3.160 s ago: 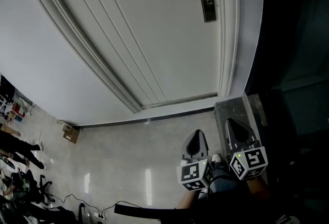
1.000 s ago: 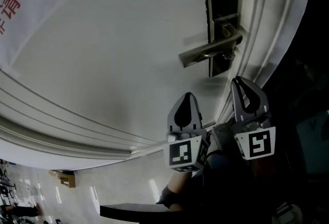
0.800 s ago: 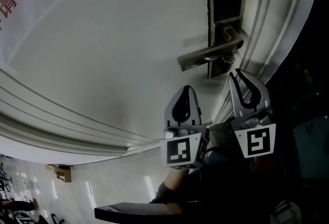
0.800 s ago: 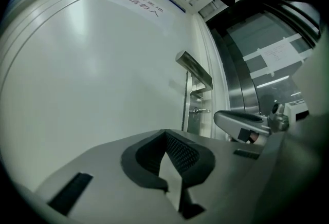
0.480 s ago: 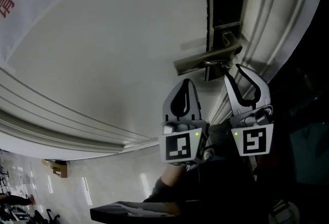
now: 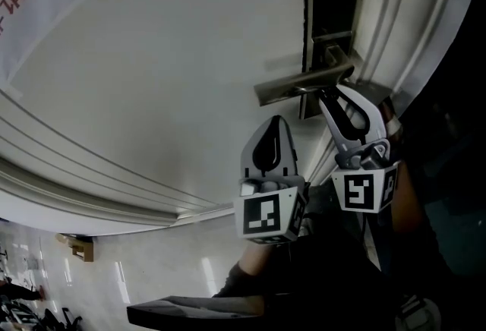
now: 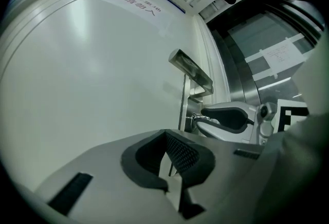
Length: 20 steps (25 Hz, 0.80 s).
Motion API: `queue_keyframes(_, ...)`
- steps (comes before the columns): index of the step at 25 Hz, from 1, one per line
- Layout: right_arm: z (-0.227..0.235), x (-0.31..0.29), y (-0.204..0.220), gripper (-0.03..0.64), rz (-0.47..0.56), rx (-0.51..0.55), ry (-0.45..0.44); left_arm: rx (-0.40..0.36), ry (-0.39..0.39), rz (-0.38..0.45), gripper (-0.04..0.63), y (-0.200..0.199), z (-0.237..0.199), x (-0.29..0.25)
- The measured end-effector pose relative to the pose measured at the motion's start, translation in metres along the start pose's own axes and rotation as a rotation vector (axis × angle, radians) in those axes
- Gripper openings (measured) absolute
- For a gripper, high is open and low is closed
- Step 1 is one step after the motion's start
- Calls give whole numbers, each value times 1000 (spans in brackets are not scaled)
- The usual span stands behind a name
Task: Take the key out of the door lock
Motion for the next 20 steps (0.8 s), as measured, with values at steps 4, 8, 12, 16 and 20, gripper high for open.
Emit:
queue_keyframes(4, 2, -5, -2, 80, -22, 55, -1, 16, 18, -9, 0, 4, 2, -3)
queue_keyframes(8, 2, -7, -2, 75, -50, 99, 9, 17, 13, -15, 0, 5, 2, -6)
queue_keyframes(12, 0, -7, -2, 35, -63, 139, 40, 23, 7, -14, 0, 6, 2, -8)
queue_keyframes(16, -1, -7, -1, 20, -70, 151, 48, 32, -9, -33, 0, 6, 3, -10)
queue_keyframes(20, -1, -7, -1, 20, -75, 168, 48, 22, 18, -16, 0, 7, 4, -11)
Point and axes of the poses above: the fingertips, and each gripper's own axes: x backward along the fingers, z to its right, y out of its underside, the point moved 10 cm from there along x, backward along the fingers, and after that the axes turned 10 degrees about -y, right-handed, at the moved point
